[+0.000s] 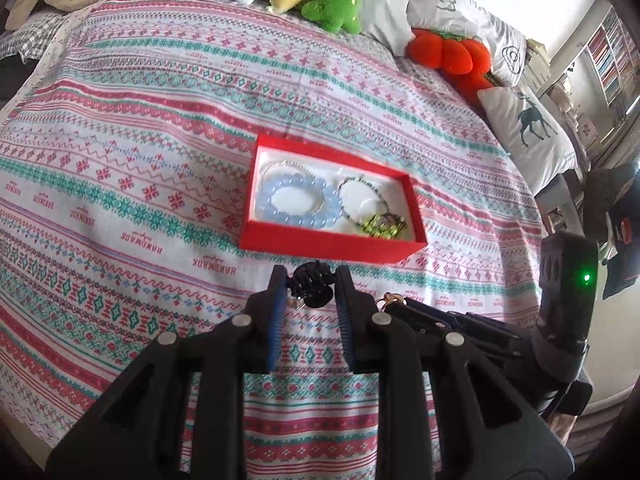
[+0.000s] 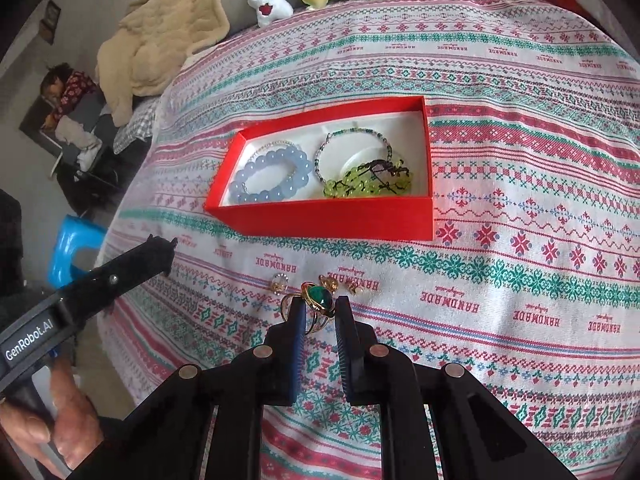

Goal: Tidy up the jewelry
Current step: 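Carry the clip and ring into the red box and open both tools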

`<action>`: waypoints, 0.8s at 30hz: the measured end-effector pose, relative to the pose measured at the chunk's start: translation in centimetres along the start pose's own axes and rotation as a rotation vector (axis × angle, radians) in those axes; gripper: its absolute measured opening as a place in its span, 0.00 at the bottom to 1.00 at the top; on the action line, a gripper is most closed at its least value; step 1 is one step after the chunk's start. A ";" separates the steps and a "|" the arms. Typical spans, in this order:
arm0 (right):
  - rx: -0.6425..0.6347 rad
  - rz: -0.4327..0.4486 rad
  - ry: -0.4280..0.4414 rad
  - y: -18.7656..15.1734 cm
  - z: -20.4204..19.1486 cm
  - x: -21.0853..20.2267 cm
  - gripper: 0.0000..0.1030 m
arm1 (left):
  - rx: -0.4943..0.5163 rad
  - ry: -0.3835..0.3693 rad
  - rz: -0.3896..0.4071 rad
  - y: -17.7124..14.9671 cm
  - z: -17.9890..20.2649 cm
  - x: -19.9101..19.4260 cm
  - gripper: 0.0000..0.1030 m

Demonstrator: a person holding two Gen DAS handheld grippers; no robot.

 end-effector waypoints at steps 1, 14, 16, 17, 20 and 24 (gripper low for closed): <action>0.010 0.010 0.001 0.2 0.3 -0.4 0.14 | -0.001 -0.005 0.006 0.3 0.1 -0.1 0.25; 0.123 0.135 0.016 3.7 2.4 -1.7 0.14 | -0.009 -0.033 0.000 3.2 0.5 2.6 0.25; 0.139 0.146 0.019 4.2 2.8 -1.6 0.14 | -0.011 -0.031 -0.002 3.5 0.3 3.0 0.25; 0.144 0.151 0.017 4.3 2.8 -1.5 0.14 | -0.009 -0.028 -0.003 3.6 0.3 3.3 0.25; 0.158 0.165 0.013 5.2 3.2 -1.2 0.14 | 0.000 -0.024 -0.018 3.6 0.4 4.2 0.25; 0.165 0.174 0.004 6.1 3.6 -0.6 0.14 | -0.002 -0.020 -0.036 3.8 0.2 5.4 0.25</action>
Point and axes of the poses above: each gripper's, at about its wrist camera, not at the fingertips, and x roughly the way its jaws point, z to its right, y to its top, the point moved 3 cm from there along x, roughly the way its jaws point, and after that the axes turned 2 degrees about y, right-handed, at the moved point
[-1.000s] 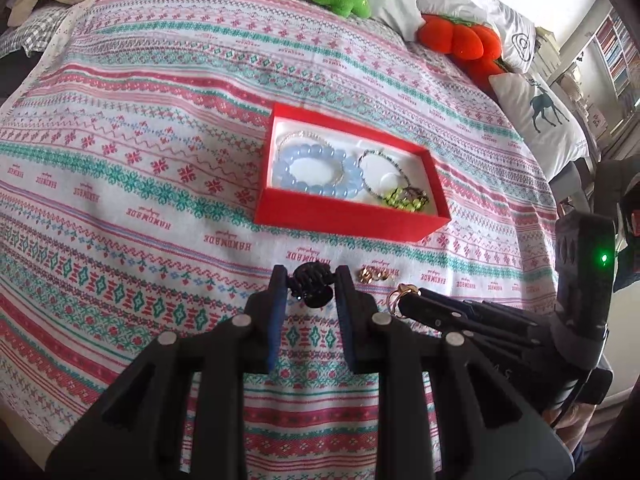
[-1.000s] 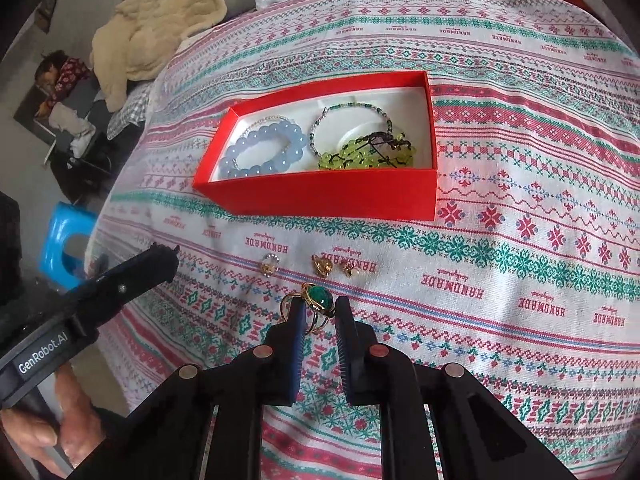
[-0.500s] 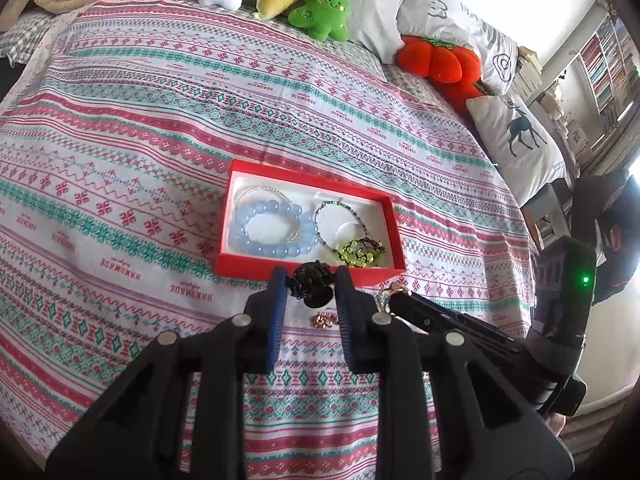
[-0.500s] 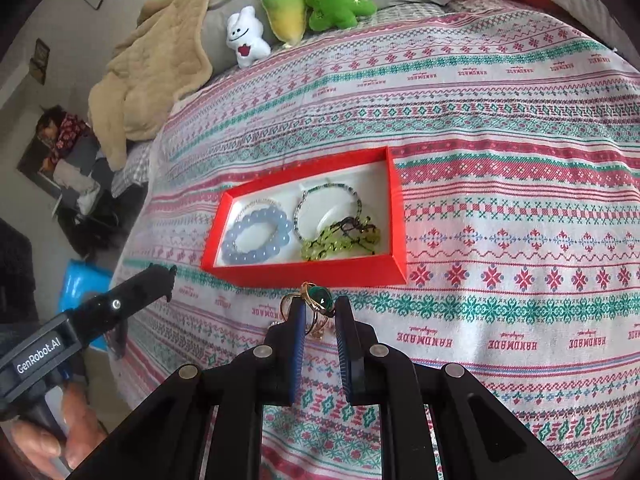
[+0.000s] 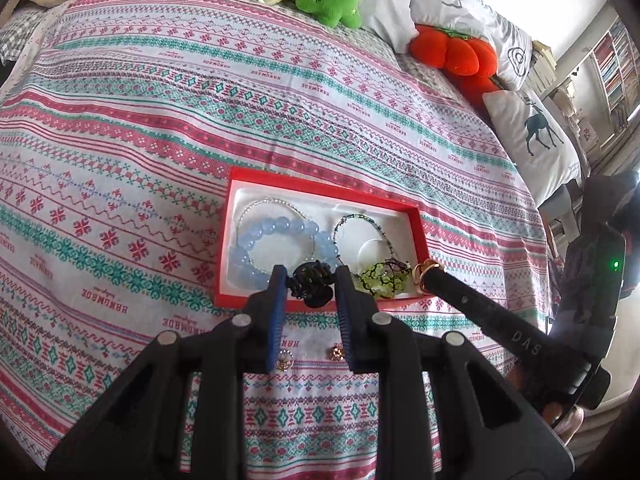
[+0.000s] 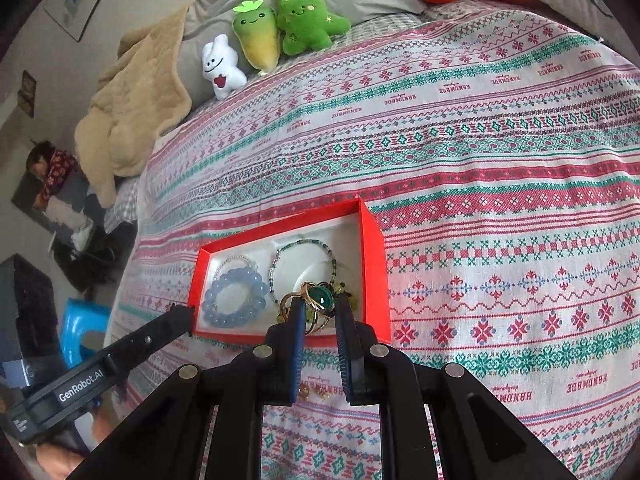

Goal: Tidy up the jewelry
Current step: 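Carry the clip and ring into the red box and open both tools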

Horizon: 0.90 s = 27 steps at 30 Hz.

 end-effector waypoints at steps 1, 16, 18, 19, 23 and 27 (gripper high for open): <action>0.001 0.003 0.002 0.2 0.0 0.2 0.14 | -0.001 0.002 -0.002 0.1 -0.1 0.2 0.25; -0.018 -0.006 0.003 0.7 -0.5 1.8 0.16 | -0.016 0.002 -0.003 0.7 -0.7 1.1 0.25; -0.015 0.007 -0.004 0.8 -0.4 1.4 0.16 | -0.013 0.000 0.004 0.7 -0.9 0.8 0.25; -0.013 0.016 -0.003 0.8 -0.3 1.2 0.16 | -0.010 0.000 0.006 0.6 -0.9 0.7 0.25; -0.008 0.021 0.002 0.8 -0.2 0.6 0.16 | -0.004 0.002 0.011 0.5 -1.0 0.4 0.25; -0.022 0.029 -0.002 0.5 -0.5 -0.1 0.22 | -0.009 0.007 0.014 0.5 -1.4 0.1 0.25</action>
Point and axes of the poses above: each gripper's, at about its wrist camera, not at the fingertips, and x roughly the way its jaws point, z to its right, y to its top, the point moved 3 cm from there along x, roughly the way its jaws point, and after that the axes turned 2 degrees about y, right-handed, at the moved point
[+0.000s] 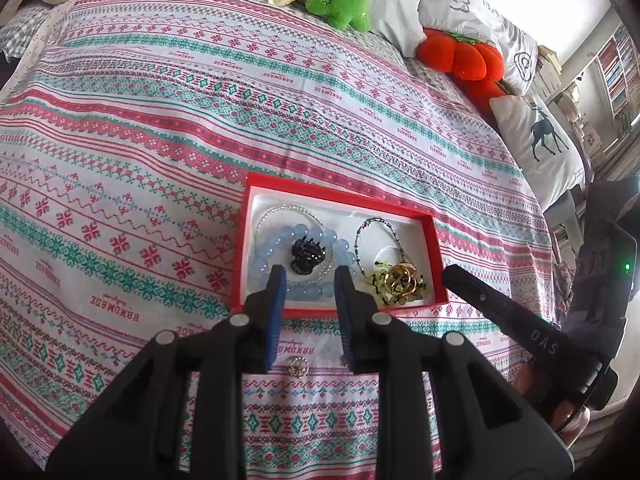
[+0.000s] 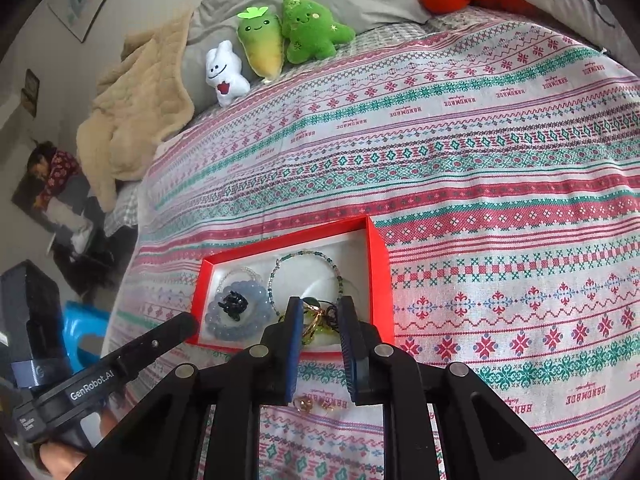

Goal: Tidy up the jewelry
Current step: 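Carry the clip and ring into the red box and open both tools, then move both tools toward the small gold earrings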

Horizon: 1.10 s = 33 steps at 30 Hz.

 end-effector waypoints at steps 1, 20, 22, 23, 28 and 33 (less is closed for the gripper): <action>-0.005 0.002 -0.001 -0.1 -0.1 -0.2 0.22 | 0.000 0.000 -0.001 -0.1 -0.1 -0.1 0.25; -0.037 -0.058 0.009 -2.4 -0.6 -0.8 0.28 | 0.074 0.014 -0.055 -2.6 0.5 0.0 0.25; -0.048 -0.072 0.004 -2.6 -0.7 -0.7 0.28 | 0.087 0.018 -0.071 -3.1 0.7 0.4 0.25; -0.053 -0.076 0.002 -2.7 -0.8 -0.6 0.28 | 0.095 0.023 -0.078 -3.3 0.7 0.6 0.25; -0.061 -0.092 -0.007 -3.0 -0.9 -0.3 0.28 | 0.128 0.037 -0.117 -4.7 1.2 1.6 0.25; -0.068 -0.107 -0.018 -3.2 -0.9 -0.1 0.28 | 0.174 0.058 -0.153 -6.5 1.9 3.0 0.25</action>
Point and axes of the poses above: each gripper's, at about its wrist camera, not at the fingertips, and x roughly the way its jaws point, z to its right, y to its top, the point moved 3 cm from there along x, roughly the way its jaws point, and after that the axes turned 2 degrees about y, right-handed, at the moved point
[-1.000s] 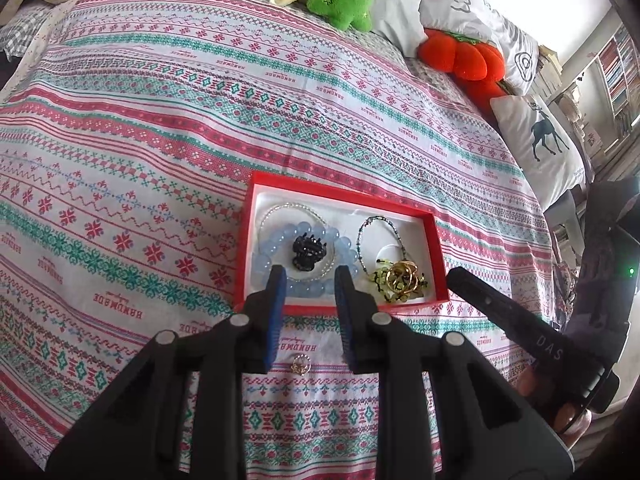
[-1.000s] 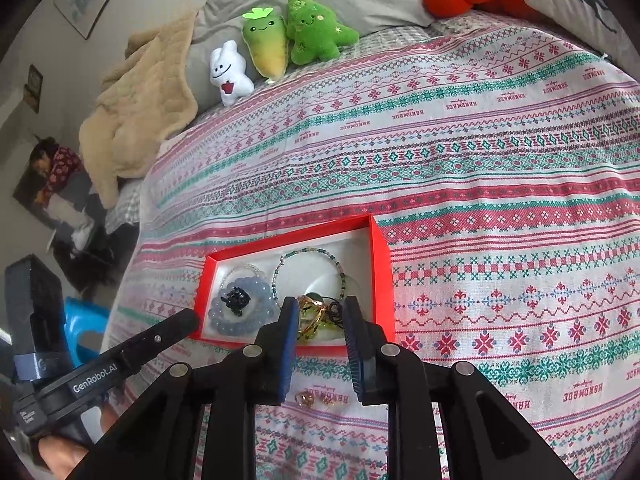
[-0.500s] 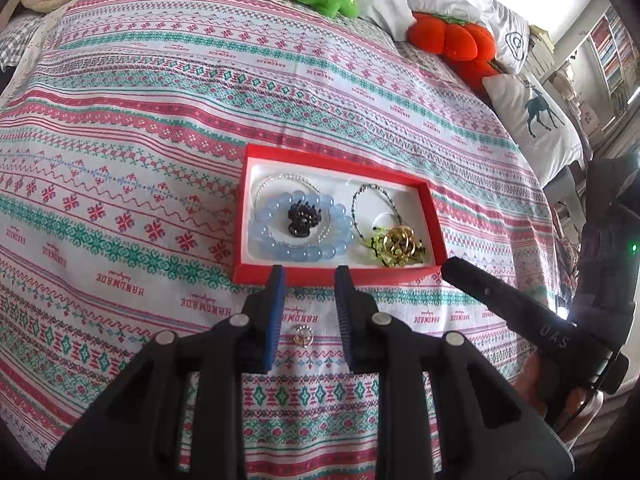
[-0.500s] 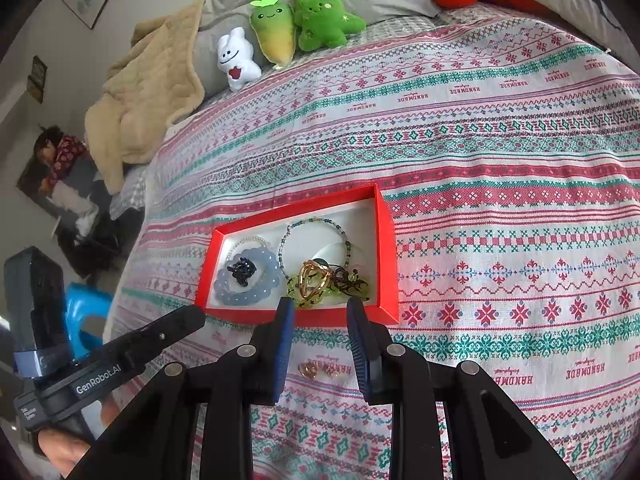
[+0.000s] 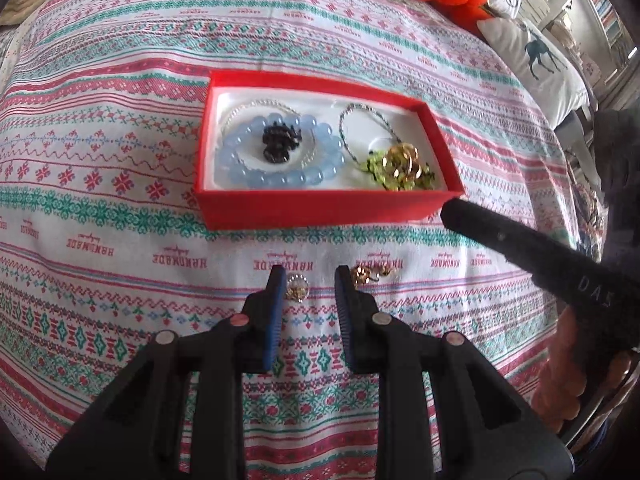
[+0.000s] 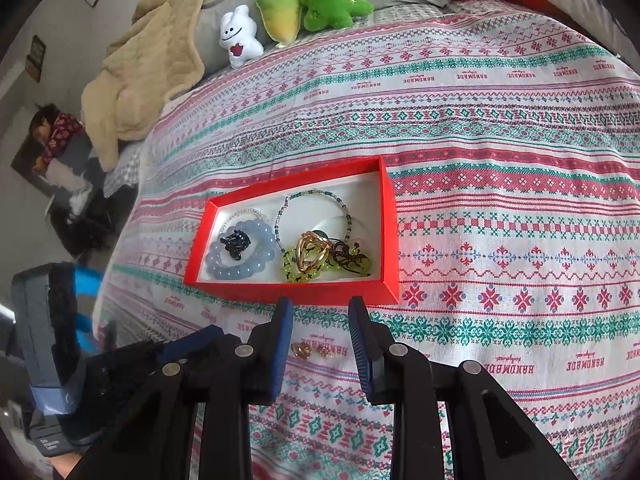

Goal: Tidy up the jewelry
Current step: 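Move both tools toward the small gold earrings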

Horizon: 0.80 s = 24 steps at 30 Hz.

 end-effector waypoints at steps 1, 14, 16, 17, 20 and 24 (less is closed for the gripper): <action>0.001 -0.002 -0.001 0.0 0.1 0.0 0.28 | 0.008 0.004 -0.010 -0.3 0.1 0.3 0.25; 0.002 -0.010 -0.004 -0.1 0.2 0.2 0.29 | 0.026 0.079 -0.065 -1.0 -0.1 3.1 0.29; 0.001 -0.011 -0.004 -0.1 0.1 0.2 0.29 | 0.027 0.081 -0.057 -0.9 0.0 3.0 0.30; 0.001 -0.011 -0.004 -0.1 0.2 0.2 0.29 | 0.029 0.082 -0.057 -0.8 0.1 3.1 0.31; 0.001 -0.011 -0.004 -0.1 0.2 0.2 0.29 | 0.039 0.094 -0.054 -0.5 0.6 3.5 0.31; 0.003 -0.011 -0.008 -0.1 0.2 0.2 0.29 | 0.064 0.117 -0.046 -0.4 1.3 3.8 0.31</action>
Point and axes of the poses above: each gripper's, at about its wrist camera, not at the fingertips, and x roughly the way its jaws point, z to its right, y to its top, the point moved 3 cm from there along x, roughly the way its jaws point, and after that the axes turned 2 degrees about y, right-handed, at the moved point
